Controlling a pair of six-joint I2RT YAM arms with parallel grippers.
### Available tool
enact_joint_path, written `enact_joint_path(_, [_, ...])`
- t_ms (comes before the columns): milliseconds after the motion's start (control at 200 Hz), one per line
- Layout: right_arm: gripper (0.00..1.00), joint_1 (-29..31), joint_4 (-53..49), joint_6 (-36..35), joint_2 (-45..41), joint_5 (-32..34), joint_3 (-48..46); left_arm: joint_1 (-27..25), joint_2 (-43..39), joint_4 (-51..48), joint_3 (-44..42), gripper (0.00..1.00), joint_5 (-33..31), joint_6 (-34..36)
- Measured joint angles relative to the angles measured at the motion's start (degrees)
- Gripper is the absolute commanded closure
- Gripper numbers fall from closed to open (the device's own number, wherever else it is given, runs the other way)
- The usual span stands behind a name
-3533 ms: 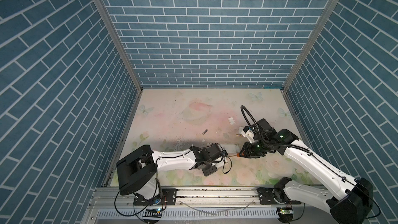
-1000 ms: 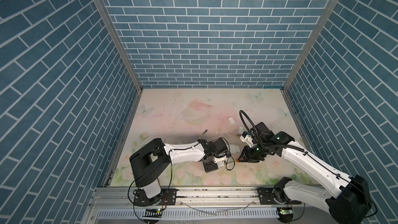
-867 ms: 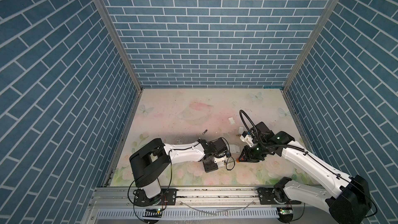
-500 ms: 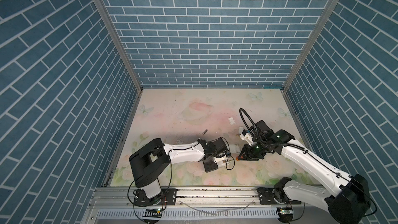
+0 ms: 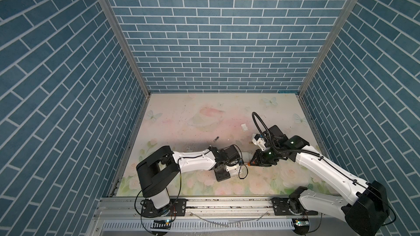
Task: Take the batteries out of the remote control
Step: 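Flick the second battery out of the compartment onto the table with the screwdriver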
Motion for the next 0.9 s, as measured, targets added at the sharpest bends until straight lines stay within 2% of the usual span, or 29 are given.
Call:
enact_joint_path(640, [1.00, -0.02, -1.25, 0.33, -1.70, 1.46, 0.57, -0.28, -0.11, 2.58, -0.31, 1.00, -0.09, -0.76])
enact_joint_path(895, [1.00, -0.79, -7.89, -0.76, -8.28, 3.10, 8.13, -1.84, -0.31, 5.92, -0.52, 0.98, -0.02, -0.79])
